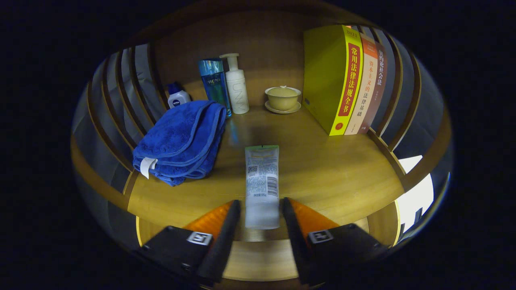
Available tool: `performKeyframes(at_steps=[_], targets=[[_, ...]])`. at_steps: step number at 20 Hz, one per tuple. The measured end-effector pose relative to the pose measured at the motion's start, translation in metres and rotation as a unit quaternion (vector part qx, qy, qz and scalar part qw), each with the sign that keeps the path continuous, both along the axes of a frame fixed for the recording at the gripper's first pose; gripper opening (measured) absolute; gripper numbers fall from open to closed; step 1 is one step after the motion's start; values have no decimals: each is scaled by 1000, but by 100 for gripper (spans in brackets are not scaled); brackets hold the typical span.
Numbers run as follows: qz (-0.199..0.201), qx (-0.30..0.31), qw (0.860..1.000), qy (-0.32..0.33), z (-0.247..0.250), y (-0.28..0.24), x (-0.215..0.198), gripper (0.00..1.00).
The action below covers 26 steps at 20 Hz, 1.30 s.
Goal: Pull open the drawer, take out the items inside it, and place them on the countertop above the cabinet.
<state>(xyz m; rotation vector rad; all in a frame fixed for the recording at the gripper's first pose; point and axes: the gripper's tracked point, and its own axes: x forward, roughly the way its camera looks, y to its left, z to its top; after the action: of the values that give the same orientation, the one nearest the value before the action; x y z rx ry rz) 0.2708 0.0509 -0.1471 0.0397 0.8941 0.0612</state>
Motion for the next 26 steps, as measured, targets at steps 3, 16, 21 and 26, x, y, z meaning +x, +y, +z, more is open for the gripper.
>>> performKeyframes(at_steps=[3, 16, 21, 26], targets=[[-1, -1, 1000, -7, 6, 0, -4, 96], [93, 39, 957, -272, 144, 10, -119, 98], [74, 2, 934, -348, 136, -11, -177, 97], [51, 12, 922, -384, 98, -9, -220, 97]])
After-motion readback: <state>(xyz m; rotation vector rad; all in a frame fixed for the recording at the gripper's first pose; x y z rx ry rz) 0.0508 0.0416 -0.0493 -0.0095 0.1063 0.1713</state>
